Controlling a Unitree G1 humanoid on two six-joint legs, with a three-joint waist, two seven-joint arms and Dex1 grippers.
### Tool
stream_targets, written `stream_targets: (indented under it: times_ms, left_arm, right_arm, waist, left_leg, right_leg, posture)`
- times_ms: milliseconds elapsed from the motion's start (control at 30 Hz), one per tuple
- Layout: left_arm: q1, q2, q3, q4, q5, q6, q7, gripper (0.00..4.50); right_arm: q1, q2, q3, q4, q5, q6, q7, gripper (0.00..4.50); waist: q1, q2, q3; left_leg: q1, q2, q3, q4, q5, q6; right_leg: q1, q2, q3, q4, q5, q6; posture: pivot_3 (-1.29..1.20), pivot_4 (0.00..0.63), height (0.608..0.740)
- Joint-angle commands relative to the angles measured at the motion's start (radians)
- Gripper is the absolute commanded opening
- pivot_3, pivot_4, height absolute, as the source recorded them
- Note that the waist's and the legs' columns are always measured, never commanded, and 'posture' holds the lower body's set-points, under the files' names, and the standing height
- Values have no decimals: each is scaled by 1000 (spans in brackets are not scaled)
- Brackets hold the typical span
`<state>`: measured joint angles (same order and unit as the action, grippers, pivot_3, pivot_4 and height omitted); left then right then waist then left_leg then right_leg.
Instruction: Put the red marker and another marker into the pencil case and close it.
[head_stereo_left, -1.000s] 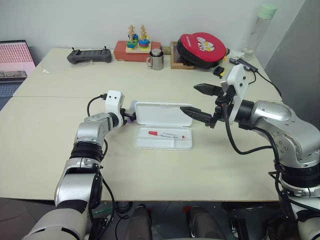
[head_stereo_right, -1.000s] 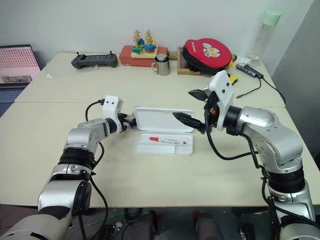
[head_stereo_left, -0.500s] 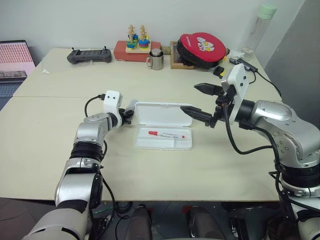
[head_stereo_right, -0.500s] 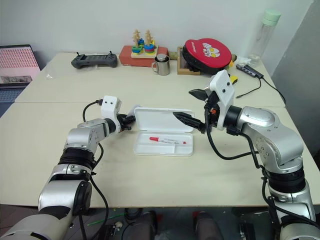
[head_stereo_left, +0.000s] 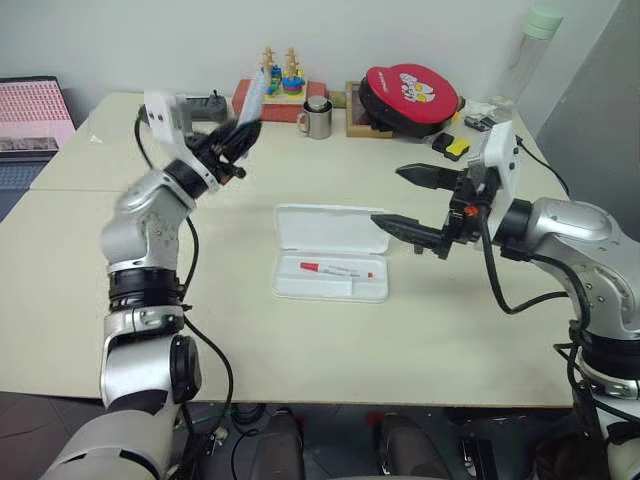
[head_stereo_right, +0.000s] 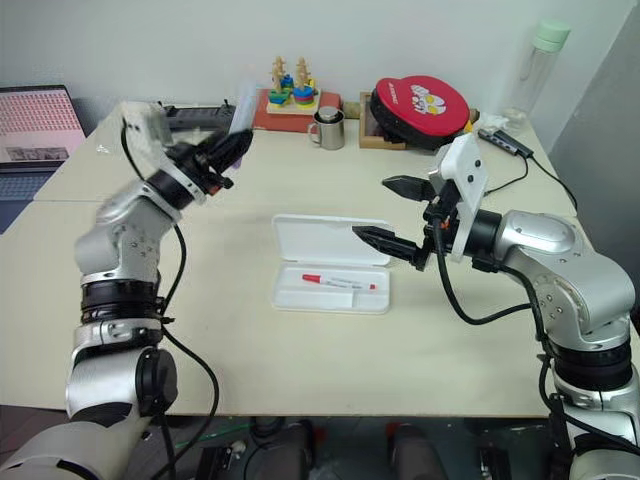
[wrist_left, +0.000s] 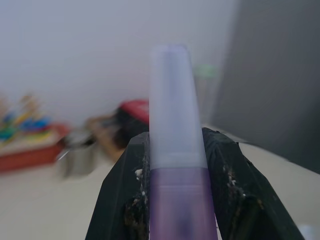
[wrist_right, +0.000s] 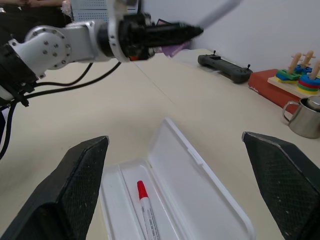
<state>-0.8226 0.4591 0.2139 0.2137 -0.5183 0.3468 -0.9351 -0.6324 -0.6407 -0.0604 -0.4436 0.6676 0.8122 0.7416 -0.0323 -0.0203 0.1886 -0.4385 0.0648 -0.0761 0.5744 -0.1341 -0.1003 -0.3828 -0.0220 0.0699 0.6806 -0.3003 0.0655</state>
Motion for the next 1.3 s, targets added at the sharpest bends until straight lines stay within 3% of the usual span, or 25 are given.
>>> stream_targets:
  times_ms: [33, 167, 233, 467, 1067, 1133, 1300]
  left_arm:
    - [106, 72, -187, -158, 16, 20, -226, 1184]
    - [176, 157, -332, -181, 121, -52, -348, 1184]
    - [190, 209, -402, -97, 228, -150, -396, 1184]
    - [147, 274, -481, 96, 371, -341, -510, 1184]
    - [118, 221, -511, 186, 498, -422, -462, 1184]
    - [115, 210, -500, 186, 490, -410, -457, 1885]
    - [114, 182, -480, 156, 454, -377, -454, 2870]
  right_arm:
    - [3, -29, -57, -37, 35, -15, 15, 4500]
    - [13, -38, -73, -50, 58, -13, 11, 4500]
    - [31, -40, -70, -64, 56, -11, 6, 4500]
    - [58, -33, -48, -89, 54, -14, -18, 4500]
    - [48, -22, -24, -115, 71, 12, -57, 4500]
    - [39, -22, -22, -117, 77, 20, -66, 4500]
    - [37, -21, -20, -117, 80, 28, -78, 4500]
  waist:
    - [-1, 0, 0]
    - [-17, 0, 0]
    - [-19, 0, 0]
    - [-20, 0, 0]
    - [-16, 0, 0]
    - [-16, 0, 0]
    - [-16, 0, 0]
  left_leg:
    - [2, 0, 0, 0, 0, 0]
    - [5, 1, 0, -1, 0, 0]
    - [5, 1, 0, 0, 0, 1]
    - [3, 1, 1, 0, 0, 1]
    - [1, 1, 1, -1, 0, 1]
    - [1, 1, 1, -1, 0, 1]
    - [1, 1, 1, -1, 0, 1]
  right_leg:
    - [1, 0, 0, 0, 0, 0]
    - [2, 2, 1, 1, -1, 0]
    - [2, 2, 1, 1, -3, 4]
    - [2, 1, 2, 0, -4, 2]
    - [-2, 1, 1, 1, -4, 2]
    - [-2, 1, 1, 1, -4, 2]
    - [-1, 1, 1, 1, -4, 2]
  posture:
    - [0, 150, 740]
    - [0, 150, 740]
    - [0, 150, 740]
    - [0, 150, 740]
    - [0, 150, 740]
    - [0, 150, 740]
    - [0, 150, 740]
